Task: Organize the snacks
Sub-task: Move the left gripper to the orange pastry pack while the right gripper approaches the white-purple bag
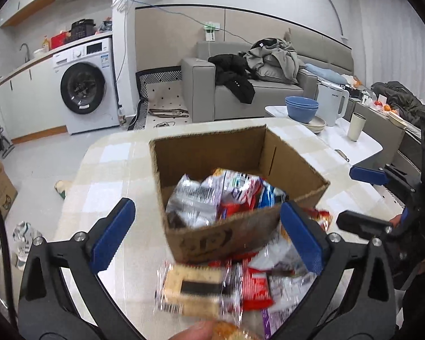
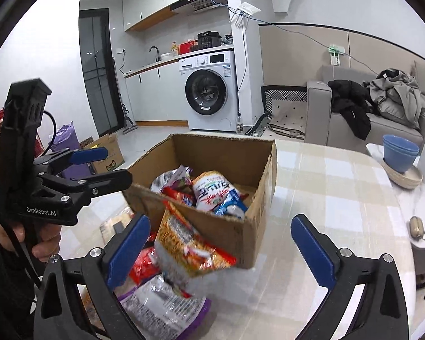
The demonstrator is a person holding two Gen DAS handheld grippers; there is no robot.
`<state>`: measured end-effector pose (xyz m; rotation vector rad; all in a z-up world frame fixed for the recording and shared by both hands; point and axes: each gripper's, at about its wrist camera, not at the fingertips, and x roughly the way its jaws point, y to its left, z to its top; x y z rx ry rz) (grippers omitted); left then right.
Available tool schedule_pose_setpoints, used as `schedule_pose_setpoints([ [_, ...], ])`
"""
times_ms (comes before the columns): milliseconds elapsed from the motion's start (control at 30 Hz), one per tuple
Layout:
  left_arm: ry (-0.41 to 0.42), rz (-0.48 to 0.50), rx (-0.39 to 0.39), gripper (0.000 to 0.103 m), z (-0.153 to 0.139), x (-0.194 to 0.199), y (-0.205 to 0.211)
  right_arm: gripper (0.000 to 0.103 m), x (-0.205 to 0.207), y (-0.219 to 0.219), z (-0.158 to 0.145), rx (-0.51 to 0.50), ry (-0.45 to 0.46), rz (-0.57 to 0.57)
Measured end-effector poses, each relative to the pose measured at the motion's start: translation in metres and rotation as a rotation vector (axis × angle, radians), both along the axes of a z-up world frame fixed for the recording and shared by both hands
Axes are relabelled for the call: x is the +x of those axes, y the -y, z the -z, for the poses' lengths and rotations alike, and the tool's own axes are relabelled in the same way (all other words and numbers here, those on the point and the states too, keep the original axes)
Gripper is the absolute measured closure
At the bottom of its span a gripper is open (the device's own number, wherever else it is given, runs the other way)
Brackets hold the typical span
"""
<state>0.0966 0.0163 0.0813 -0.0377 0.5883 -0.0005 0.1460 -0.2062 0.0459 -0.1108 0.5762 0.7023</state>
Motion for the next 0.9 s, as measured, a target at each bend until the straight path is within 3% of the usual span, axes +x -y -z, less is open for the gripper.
schedule_pose_setpoints([
  [467,-0.043,-0.017,-0.065,0.001,0.034,-0.057,-0.012,0.001,-0.020,0.023,0.020,0.003,-0.064,0.042],
  [900,-0.085,0.025,-0.039,0.001,0.045,-0.076,0.004,0.001,-0.040,0.007,0.036,-0.122,-0.112,-0.041],
])
